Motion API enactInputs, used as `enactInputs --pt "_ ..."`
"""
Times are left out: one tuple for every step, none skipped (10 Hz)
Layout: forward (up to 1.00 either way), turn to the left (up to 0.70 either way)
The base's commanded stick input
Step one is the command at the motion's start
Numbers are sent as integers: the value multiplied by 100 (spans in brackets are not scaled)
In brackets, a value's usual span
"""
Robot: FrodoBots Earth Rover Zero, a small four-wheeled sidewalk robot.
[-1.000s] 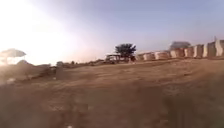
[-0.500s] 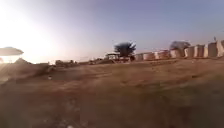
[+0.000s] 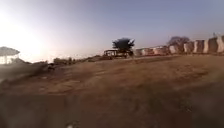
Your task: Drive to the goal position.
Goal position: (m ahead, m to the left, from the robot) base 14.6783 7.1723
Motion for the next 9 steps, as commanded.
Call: enactInputs --pt "70 5" --pt "70 0" --pt "70 0" --pt "70 0" --pt "70 0" --pt "70 0" --pt "70 0" --pt "70 0" --pt "70 0"
